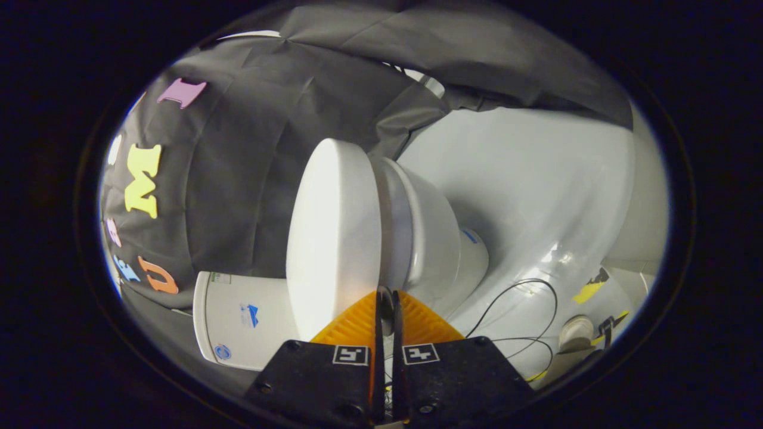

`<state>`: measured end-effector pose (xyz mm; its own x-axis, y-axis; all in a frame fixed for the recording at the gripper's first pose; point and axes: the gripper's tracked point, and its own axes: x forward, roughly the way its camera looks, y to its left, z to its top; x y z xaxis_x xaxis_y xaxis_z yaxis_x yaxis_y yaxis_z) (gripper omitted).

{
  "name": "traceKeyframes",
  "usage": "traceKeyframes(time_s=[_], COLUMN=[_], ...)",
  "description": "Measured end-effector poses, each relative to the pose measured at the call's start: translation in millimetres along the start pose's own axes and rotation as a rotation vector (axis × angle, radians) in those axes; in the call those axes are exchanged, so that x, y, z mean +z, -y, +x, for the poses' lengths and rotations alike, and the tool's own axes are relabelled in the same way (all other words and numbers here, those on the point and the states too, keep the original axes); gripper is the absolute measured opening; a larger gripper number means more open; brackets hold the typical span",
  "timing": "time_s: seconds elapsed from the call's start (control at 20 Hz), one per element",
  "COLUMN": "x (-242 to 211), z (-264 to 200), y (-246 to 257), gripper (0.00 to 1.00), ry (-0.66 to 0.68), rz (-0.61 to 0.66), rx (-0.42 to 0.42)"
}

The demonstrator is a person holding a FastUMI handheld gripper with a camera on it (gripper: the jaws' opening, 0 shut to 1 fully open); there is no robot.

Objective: Open the toilet lid.

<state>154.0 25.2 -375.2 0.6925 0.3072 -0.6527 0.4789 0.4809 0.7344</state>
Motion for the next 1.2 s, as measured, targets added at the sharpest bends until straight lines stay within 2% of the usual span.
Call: traceKeyframes(time_s=[0.75, 1.0, 1.2], x=[-20, -35, -44], z=[-62, -71, -75], y=[-125, -157, -175], gripper=[0.06, 0.06, 0.06], ry=[0.062, 0.091, 0.102], rz=[-0.294, -0.419, -0.444], rx=[0.04, -0.008, -0.018])
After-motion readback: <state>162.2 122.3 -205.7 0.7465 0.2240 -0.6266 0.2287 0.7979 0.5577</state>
